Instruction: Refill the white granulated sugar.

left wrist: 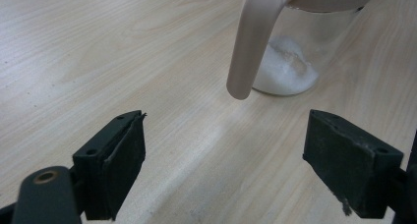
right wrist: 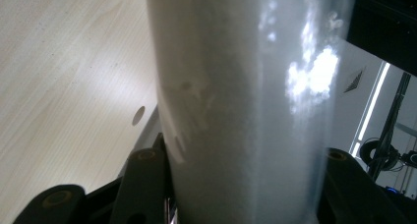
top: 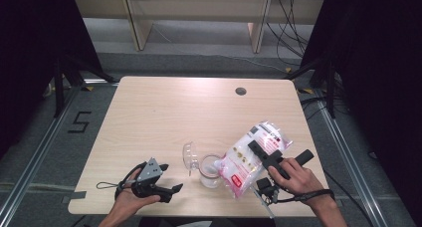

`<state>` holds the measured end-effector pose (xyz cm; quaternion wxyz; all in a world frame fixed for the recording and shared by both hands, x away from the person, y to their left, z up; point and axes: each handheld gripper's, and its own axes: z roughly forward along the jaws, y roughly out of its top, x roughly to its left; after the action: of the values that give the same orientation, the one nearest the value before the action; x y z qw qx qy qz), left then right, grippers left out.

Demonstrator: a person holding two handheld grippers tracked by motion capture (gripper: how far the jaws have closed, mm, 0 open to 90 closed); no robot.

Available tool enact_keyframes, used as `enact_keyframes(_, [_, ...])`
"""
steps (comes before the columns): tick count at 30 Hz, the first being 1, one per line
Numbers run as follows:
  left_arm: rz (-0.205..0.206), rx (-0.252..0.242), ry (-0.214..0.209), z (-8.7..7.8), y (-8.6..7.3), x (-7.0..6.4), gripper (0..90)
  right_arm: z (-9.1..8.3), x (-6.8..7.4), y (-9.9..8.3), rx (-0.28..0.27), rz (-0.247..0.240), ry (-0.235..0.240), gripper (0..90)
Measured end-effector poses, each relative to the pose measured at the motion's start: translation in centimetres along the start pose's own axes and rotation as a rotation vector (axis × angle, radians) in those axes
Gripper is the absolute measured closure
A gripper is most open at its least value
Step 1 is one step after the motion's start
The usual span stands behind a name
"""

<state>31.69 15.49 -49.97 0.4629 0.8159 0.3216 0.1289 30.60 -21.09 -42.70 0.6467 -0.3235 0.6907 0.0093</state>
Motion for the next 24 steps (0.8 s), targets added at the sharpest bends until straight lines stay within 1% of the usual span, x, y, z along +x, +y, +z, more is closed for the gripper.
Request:
enact_keyframes(4, [0.004, 0.005, 0.006, -0.04, 0.01, -0.02, 15.5, -0.01, -0.09, 0.0, 0.004, -0.009, 0.007, 57.8])
enact_keyframes(5, [0.003, -0.001, -0.001, 0.03, -0.01, 0.03, 15.5, -0.02, -0.1, 0.02, 0.005, -0.009, 0.007, 57.8])
enact_keyframes(6, [0.005, 0.013, -0.008, -0.07, 0.04, 0.08, 15.5, -0.02, -0.13, 0.04, 0.004, -0.012, 0.008, 57.8])
enact_keyframes(7, [0.006, 0.015, -0.01, -0.11, 0.05, 0.09, 15.5, -0.05, -0.16, 0.07, 0.005, -0.013, 0.012, 57.8])
enact_keyframes(9, [0.008, 0.017, -0.008, -0.12, 0.06, 0.11, 15.5, -0.05, -0.13, 0.13, -0.002, -0.009, 0.005, 57.8])
enact_keyframes(11, [0.009, 0.017, -0.004, -0.09, 0.05, 0.09, 15.5, 0.0, -0.29, 0.17, -0.007, -0.033, 0.005, 57.9])
enact_keyframes(12, [0.007, 0.008, 0.003, -0.03, 0.01, 0.01, 15.5, -0.03, -0.17, 0.24, -0.002, -0.016, 0.005, 57.9])
enact_keyframes(13, [0.004, 0.002, -0.003, 0.03, 0.0, 0.0, 15.5, -0.04, -0.19, 0.24, 0.0, -0.019, 0.005, 57.9])
enact_keyframes(18, [0.003, 0.005, 0.005, -0.04, 0.01, -0.04, 15.5, -0.05, -0.23, 0.21, 0.002, -0.02, 0.006, 57.9])
enact_keyframes(19, [0.002, 0.0, 0.001, 0.03, -0.01, -0.02, 15.5, -0.05, -0.23, 0.23, 0.003, -0.024, 0.004, 58.0])
enact_keyframes(20, [0.008, 0.008, 0.003, -0.04, 0.01, 0.02, 15.5, -0.04, -0.25, 0.24, 0.002, -0.025, 0.005, 58.0])
enact_keyframes(21, [0.003, 0.001, -0.004, 0.04, -0.01, 0.01, 15.5, -0.05, -0.24, 0.24, 0.002, -0.024, 0.006, 58.0])
enact_keyframes(24, [0.004, 0.005, -0.003, -0.01, 0.0, 0.0, 15.5, -0.05, -0.25, 0.24, 0.003, -0.024, 0.007, 58.1])
